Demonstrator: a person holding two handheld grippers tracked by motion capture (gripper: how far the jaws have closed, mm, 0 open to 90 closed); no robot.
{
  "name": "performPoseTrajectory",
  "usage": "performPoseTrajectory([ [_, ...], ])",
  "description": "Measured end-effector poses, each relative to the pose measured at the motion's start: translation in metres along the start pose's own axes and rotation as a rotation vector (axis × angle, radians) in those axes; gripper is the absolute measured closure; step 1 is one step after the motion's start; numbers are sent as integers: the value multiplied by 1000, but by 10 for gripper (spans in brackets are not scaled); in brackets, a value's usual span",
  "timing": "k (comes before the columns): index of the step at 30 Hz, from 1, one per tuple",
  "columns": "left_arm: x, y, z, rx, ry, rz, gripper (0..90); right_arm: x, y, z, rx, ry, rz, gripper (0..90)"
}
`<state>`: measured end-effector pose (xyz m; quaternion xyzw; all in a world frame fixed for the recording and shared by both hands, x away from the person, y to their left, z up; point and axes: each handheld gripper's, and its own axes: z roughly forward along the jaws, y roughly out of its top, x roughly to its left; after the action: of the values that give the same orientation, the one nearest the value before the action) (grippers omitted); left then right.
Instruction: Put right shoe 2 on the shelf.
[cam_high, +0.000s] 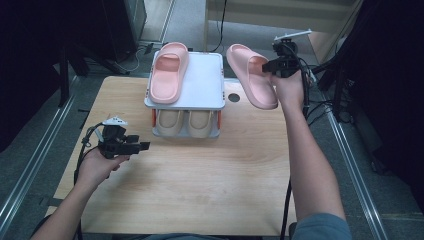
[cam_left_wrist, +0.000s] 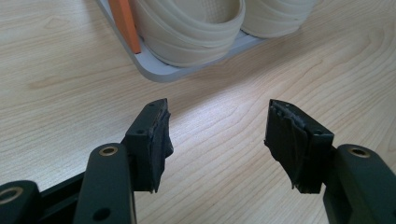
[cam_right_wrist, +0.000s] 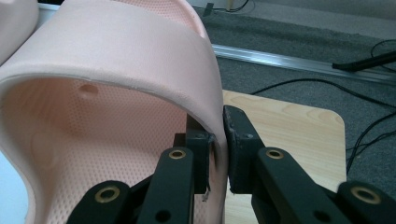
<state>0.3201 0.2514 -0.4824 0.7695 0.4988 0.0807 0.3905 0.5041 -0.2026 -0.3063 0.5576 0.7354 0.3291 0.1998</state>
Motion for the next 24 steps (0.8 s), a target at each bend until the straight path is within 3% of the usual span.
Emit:
performPoseTrajectory([
  [13,-4,0,4,12,-16,12,401,48,18,32,36,22,-57,809],
  [24,-8,0,6,26,-29,33,401,77,32,54,51,-15,-93,793],
])
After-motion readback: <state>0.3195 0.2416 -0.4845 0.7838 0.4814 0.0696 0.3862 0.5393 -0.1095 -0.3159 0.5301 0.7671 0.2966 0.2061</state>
